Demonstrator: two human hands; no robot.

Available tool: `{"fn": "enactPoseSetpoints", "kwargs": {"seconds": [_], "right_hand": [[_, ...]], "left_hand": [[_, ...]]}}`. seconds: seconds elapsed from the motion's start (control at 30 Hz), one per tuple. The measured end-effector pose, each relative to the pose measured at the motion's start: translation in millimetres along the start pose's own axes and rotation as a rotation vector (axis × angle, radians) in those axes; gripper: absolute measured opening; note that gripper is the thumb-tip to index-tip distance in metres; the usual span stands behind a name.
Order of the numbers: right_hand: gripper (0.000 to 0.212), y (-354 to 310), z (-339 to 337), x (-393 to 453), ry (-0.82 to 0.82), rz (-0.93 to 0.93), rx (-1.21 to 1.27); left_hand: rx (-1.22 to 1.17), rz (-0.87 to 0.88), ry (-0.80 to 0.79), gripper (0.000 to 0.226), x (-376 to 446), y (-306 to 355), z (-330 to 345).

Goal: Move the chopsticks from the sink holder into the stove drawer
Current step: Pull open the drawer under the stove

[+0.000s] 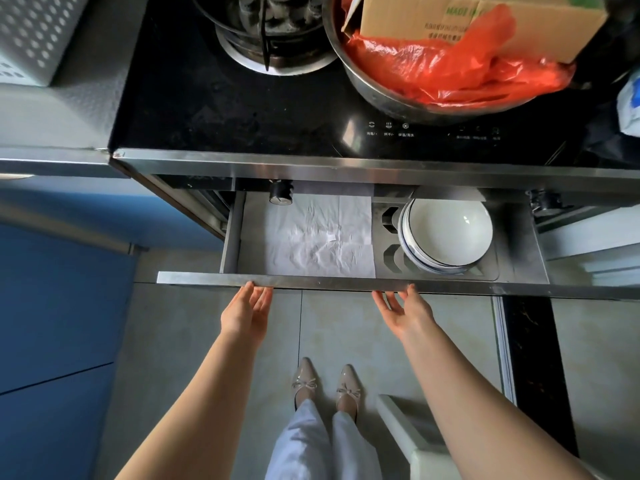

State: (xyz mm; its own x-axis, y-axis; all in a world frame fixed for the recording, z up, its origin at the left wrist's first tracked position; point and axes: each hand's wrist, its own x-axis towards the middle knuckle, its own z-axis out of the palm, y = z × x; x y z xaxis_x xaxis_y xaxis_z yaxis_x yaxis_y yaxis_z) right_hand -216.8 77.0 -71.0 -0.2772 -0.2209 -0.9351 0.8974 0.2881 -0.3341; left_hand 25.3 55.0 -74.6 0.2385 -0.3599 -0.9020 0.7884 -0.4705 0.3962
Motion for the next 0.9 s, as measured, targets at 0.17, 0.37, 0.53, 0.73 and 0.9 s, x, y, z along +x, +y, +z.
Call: {"fn": "enactPoseSetpoints", "kwargs": {"seconds": [0.17,0.37,0.53,0.73,0.9], "right_hand": [[0.042,2,-8,0,-0.005,0.008,0.002],[0.04,0,-9,-3,-0.016,-0.012,-0.005],[0.039,-1,-4,-1,-0.018,-0.024,0.009],[0.036,-11,14,5,-0.011,-0.025,0.01],[0.037,-16,24,7,-0.013,-0.019,0.023]], "left_hand": [[0.02,0.009,0.026,0.041,-1,-3,-9],[0.037,0.037,0.023,0.041,-1,-6,-9],[0.035,0.059,0.03,0.038,0,-5,-2],[0.044,0.065,0.032,0.038,5,1,16],[0.054,0.052,0.027,0.041,9,6,27]]}}
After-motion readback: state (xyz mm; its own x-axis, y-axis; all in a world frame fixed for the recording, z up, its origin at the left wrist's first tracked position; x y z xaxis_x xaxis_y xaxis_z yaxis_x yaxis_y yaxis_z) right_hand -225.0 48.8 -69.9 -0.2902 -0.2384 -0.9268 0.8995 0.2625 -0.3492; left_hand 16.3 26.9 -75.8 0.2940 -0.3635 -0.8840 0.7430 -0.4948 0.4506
